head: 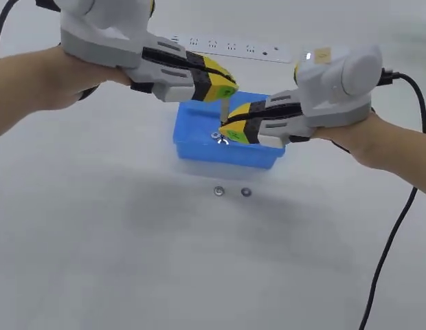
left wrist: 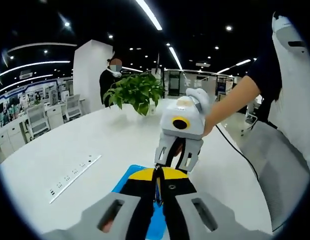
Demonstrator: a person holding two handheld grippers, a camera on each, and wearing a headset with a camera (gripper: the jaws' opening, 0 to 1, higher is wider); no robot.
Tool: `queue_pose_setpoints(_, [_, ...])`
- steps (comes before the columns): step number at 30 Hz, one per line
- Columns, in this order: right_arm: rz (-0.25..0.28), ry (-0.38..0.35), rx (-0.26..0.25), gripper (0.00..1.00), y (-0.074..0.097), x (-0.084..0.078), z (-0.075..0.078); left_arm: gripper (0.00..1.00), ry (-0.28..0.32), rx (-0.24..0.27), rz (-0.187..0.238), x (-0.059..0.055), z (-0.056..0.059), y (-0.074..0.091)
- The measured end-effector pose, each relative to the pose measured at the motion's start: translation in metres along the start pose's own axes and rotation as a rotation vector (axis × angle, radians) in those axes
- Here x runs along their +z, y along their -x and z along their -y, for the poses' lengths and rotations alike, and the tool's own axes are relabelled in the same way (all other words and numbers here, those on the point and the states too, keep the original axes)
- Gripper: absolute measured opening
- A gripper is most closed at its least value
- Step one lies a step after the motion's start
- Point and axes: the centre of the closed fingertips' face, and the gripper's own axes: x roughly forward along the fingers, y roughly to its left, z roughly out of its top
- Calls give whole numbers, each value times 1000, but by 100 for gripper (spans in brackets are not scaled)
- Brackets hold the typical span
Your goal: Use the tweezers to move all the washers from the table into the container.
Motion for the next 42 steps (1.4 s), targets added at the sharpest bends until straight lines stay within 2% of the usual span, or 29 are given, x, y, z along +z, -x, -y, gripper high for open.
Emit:
queue_pose_setpoints(1, [0,3,0,7,0,1,0,6,13,-8,3,1,6,0])
queue_pose_setpoints(4, [-3,13,1,8,0,2,-1,4,-23,-14,5,4,11,-1])
queue_pose_setpoints(9, [-2,16,1,8,0,5,-3,4,-14,-16,-1,6,11,-1])
queue_pose_setpoints(14, [-8,-3,-21,11,4,6,0,4,-19,-1,15,9,9,2])
queue_pose_setpoints(18, [-12,-16,-35,13,6,6,0,4,-26,-9,10,12,15,2])
queue_pose_setpoints(22, [-51,9,-66,18,12,3,0,4,-21,-16,9,17,18,4])
queue_pose_setpoints(25, [-56,10,-83,22,16,3,-1,4,-34,-9,10,23,22,6])
queue_pose_setpoints(32, [-22,-25,-145,39,30,12,0,4,-49,1,11,33,32,13])
queue_pose_setpoints(34, [-21,-75,-147,46,33,11,-4,4,-52,7,12,35,35,16])
queue_pose_setpoints(36, [-19,-70,-151,55,35,10,-7,4,-53,19,21,38,36,19])
queue_pose_setpoints(39, [-14,-85,-153,61,39,10,-17,4,-62,26,32,45,40,22])
queue_pose_setpoints(42, [-19,-86,-169,71,42,7,-25,4,-74,30,36,50,43,25])
